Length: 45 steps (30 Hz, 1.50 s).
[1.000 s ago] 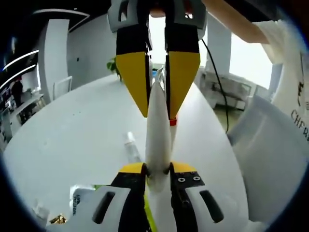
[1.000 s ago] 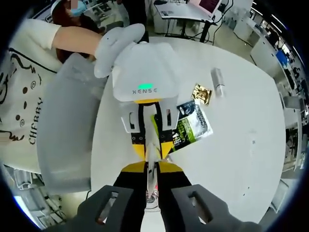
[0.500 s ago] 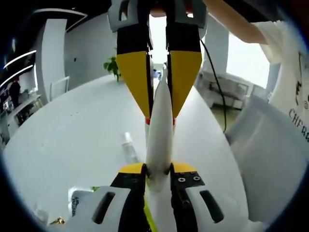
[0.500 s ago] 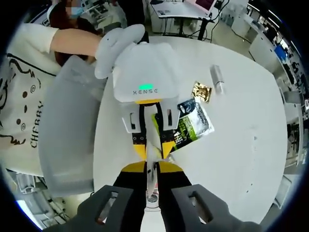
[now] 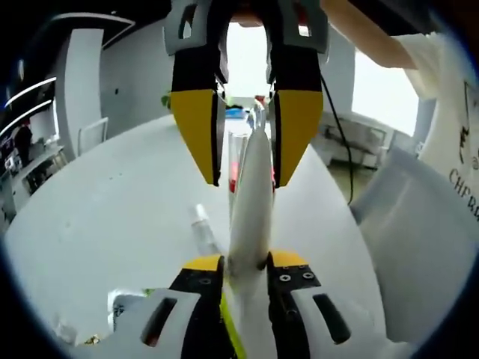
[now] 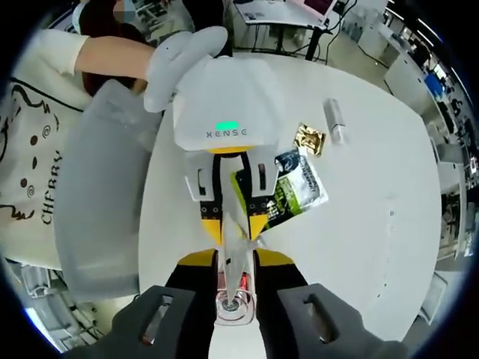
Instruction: Arrange the skincare products in the storage area until every visible bottle or jar stands upright without overlapping.
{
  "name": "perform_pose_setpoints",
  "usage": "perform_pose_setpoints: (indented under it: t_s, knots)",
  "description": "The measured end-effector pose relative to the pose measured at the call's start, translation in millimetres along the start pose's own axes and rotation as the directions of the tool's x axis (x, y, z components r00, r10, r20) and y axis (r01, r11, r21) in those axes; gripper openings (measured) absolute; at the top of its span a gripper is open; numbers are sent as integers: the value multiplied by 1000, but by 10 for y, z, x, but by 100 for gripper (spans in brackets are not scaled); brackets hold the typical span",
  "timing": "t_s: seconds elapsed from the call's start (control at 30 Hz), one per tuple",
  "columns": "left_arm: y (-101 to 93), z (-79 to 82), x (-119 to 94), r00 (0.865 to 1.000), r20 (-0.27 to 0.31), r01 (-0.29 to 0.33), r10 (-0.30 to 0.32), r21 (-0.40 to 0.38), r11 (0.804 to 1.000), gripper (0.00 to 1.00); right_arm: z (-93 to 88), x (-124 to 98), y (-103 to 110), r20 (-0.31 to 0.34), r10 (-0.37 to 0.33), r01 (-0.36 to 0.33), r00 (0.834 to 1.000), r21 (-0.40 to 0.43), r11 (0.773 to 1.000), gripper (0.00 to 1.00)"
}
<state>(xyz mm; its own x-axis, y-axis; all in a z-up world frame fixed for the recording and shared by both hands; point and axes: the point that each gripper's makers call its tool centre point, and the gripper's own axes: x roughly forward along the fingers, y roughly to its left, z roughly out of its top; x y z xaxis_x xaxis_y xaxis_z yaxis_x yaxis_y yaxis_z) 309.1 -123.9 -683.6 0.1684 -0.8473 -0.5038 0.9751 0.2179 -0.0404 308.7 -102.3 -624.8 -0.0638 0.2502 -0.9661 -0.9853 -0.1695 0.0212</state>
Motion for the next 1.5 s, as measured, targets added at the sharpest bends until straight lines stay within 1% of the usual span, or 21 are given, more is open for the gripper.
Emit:
perform_pose_setpoints:
  t_s: [0.13,0.17,0.3,0.33,0.37,0.47,0.53,0.6,0.67,0.73,0.77,0.83,0.87,1.0,1.1,1.2,1.23,1.3,1.37,1.4,1.5]
  knots:
    - [12,13,-40,1000,3,-9,9,-10,1000,23,-6,5,12,4,-5,5,1000,0,1000,25]
    - [11,19,-57,1000,1,-17,17,-15,1000,24,-3,6,5,8,-13,13,1000,-1,1000,28]
    - [16,88,-141,998,28,-56,57,-44,997,30,32,9,-41,41,-43,43,998,12,999,36]
    - [69,78,-176,997,30,-75,76,-46,996,31,35,9,-52,44,-48,47,998,18,999,37]
    - [68,76,-194,996,25,-81,82,-46,996,32,37,7,-67,47,-55,54,997,26,998,41]
    - [120,31,-268,991,-1,-132,132,-40,990,38,42,0,-76,60,-73,70,996,41,997,48]
    - [133,21,-314,990,1,-144,144,-43,989,39,40,-5,-73,69,-82,79,994,47,996,51]
    - [130,15,-364,988,-1,-156,157,-72,985,39,45,-10,-92,85,-112,107,990,61,992,56]
    - [178,0,-434,981,-4,-192,192,-106,976,43,65,-10,-90,104,-121,113,987,84,990,60]
    - [194,-10,-483,978,-6,-209,209,-111,972,47,95,-13,-97,128,-128,117,983,91,989,65]
    - [166,-5,-507,977,-9,-211,211,-108,972,48,91,-23,-111,133,-142,130,981,93,987,67]
    - [166,-13,-548,976,-14,-217,217,-111,970,49,82,-38,-131,139,-166,152,976,105,983,70]
    - [185,-21,-582,974,-14,-225,224,-112,968,51,85,-44,-137,153,-178,162,972,114,980,71]
    - [146,-7,-642,972,-15,-234,234,-114,966,57,94,-34,-121,186,-190,169,964,124,978,76]
    - [155,-42,-704,968,-37,-250,247,-109,962,60,73,-28,-125,189,-204,179,961,139,974,78]
    - [154,-48,-772,964,-48,-265,261,-99,959,65,39,-31,-130,193,-221,193,956,153,969,82]
    - [134,-39,-797,964,-49,-265,261,-98,959,65,36,-27,-122,199,-218,187,956,160,969,83]
    - [122,-16,-846,963,-46,-270,267,-105,957,68,24,-22,-6,204,-206,174,957,164,971,85]
    - [98,-3,-894,961,-42,-276,273,-112,955,73,15,-28,84,207,-214,182,955,165,969,86]
    - [88,-2,-914,959,-43,-282,279,-114,953,75,11,-36,95,209,-221,188,953,167,968,87]
    - [127,-22,-981,949,-57,-313,309,-115,943,77,30,-103,97,243,-256,216,936,180,960,90]
